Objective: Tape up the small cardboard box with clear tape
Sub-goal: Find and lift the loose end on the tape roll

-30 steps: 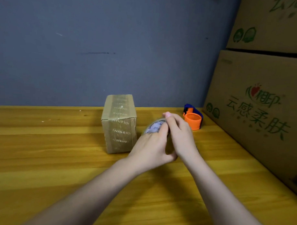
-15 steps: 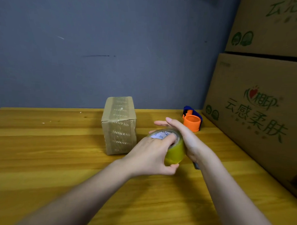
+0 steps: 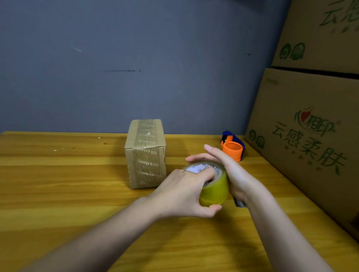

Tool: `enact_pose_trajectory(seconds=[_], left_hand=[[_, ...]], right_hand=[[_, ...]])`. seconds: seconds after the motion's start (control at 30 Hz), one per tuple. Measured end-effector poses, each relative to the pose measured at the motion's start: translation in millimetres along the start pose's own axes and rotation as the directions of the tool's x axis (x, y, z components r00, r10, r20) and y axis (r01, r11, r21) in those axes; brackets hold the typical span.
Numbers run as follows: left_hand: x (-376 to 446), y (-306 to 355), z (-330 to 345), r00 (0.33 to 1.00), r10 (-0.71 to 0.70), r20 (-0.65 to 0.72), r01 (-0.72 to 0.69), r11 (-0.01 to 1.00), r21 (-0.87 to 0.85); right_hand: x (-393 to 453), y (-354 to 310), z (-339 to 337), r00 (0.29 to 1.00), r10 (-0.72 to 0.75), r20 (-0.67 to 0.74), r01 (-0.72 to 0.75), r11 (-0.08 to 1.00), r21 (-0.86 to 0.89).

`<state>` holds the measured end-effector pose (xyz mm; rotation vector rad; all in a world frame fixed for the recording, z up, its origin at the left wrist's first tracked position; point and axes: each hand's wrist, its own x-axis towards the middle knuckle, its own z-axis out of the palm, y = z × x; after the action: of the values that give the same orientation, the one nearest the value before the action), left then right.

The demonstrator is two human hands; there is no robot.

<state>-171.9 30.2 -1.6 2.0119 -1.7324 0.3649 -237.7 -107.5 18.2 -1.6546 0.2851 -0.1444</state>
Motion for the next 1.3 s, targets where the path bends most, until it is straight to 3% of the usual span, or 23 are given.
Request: enact_pose_trajectory(seconds=[0.17, 0.5, 0.57, 0.63, 0.67, 0.73, 0.8, 0.87, 0.97, 1.07, 1.1, 1.2, 1.23, 1.3], left_hand=[[-1, 1, -1, 0.998, 0.048, -0.032, -0.047, 0.999, 0.015], [-2, -10, 7, 0.996, 0.082, -0.045, -0.083, 0.997, -0.013], [2, -14, 13, 0.995, 0.025, -0.102, -0.026, 1.000, -0.008], [7, -17, 17, 0.976, -0.152, -0.157, 0.132, 0.983, -0.128], [9, -17, 18, 0.954, -0.258, -0.151, 0.218, 0.946, -0.239], [14, -17, 22, 0.905, -0.426, -0.009, 0.367, 0.789, -0.493], [21, -18, 26, 0.861, -0.473, 0.185, 0.464, 0.583, -0.666], [28, -20, 30, 0.843, -0.475, 0.253, 0.485, 0.469, -0.738], [41, -25, 33, 0.831, -0.520, 0.200, 0.468, 0.457, -0.756], [58, -29, 40, 0.804, -0.577, 0.143, 0.464, 0.459, -0.758], [65, -30, 45, 0.795, -0.596, 0.118, 0.456, 0.458, -0.763], [91, -34, 61, 0.728, -0.685, 0.014, 0.450, 0.463, -0.764], [101, -35, 67, 0.699, -0.715, -0.022, 0.457, 0.471, -0.754], [118, -41, 81, 0.657, -0.751, -0.074, 0.489, 0.498, -0.716]], right_hand=[[-2, 4, 5, 1.000, -0.022, 0.012, 0.020, 0.994, 0.106], [9, 33, 14, 0.983, 0.013, -0.181, 0.037, 0.962, 0.271], [11, 38, 15, 0.958, 0.012, -0.287, 0.099, 0.924, 0.370], [13, 36, 11, 0.909, 0.004, -0.417, 0.179, 0.900, 0.397], [14, 34, 7, 0.890, -0.012, -0.456, 0.206, 0.902, 0.380], [15, 27, 1, 0.857, -0.042, -0.514, 0.244, 0.911, 0.332], [16, 21, -6, 0.830, -0.087, -0.551, 0.273, 0.925, 0.264], [21, 18, -13, 0.830, -0.142, -0.539, 0.282, 0.941, 0.185], [27, 12, -28, 0.871, -0.203, -0.447, 0.282, 0.952, 0.118], [39, 2, -44, 0.914, -0.153, -0.375, 0.192, 0.979, 0.069], [47, 1, -51, 0.895, -0.119, -0.429, 0.158, 0.986, 0.054], [75, 8, -72, 0.725, -0.138, -0.675, 0.046, 0.987, -0.152], [81, 11, -77, 0.711, -0.161, -0.684, 0.014, 0.976, -0.215], [96, 19, -86, 0.764, -0.151, -0.627, -0.034, 0.962, -0.272]])
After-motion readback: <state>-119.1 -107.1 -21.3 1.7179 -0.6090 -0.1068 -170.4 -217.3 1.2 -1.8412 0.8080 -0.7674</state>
